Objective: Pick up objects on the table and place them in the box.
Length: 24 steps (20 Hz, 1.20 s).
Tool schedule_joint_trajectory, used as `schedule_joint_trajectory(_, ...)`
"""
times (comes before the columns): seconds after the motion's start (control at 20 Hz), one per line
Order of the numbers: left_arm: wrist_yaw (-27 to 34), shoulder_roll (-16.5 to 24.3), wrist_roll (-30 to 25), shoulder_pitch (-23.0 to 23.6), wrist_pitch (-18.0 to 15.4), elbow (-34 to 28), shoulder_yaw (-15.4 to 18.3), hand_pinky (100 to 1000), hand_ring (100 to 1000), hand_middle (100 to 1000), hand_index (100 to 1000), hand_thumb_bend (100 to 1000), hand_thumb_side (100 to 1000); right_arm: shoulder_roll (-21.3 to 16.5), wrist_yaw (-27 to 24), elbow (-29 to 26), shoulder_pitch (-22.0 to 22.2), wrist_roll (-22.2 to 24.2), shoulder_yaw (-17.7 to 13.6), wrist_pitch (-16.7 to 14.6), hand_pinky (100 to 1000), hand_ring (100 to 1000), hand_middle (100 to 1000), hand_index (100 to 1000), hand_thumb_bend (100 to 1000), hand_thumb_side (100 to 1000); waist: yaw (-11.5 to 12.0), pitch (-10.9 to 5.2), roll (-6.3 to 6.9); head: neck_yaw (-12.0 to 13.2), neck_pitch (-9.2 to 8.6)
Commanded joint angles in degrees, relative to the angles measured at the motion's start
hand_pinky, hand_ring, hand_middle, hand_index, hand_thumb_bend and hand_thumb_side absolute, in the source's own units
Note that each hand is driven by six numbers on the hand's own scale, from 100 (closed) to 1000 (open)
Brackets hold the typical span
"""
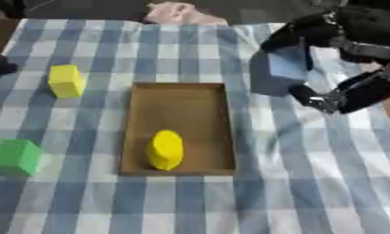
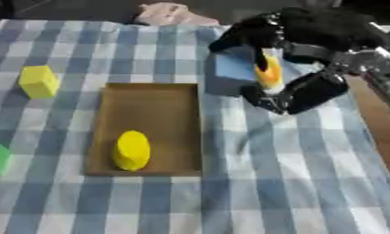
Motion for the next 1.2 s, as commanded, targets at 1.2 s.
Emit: schedule_joint_trajectory(1.2,1.1,0.8,-1.1,-1.5,0.2,-1.2,-0.7,927,721,650,827,100,663,17.7,27.7,32.4,-7.4,-4.0,2.9,-9.9,783,491,536,752,100,262,1.3,-0.92,0.48,-1.5,-1.12)
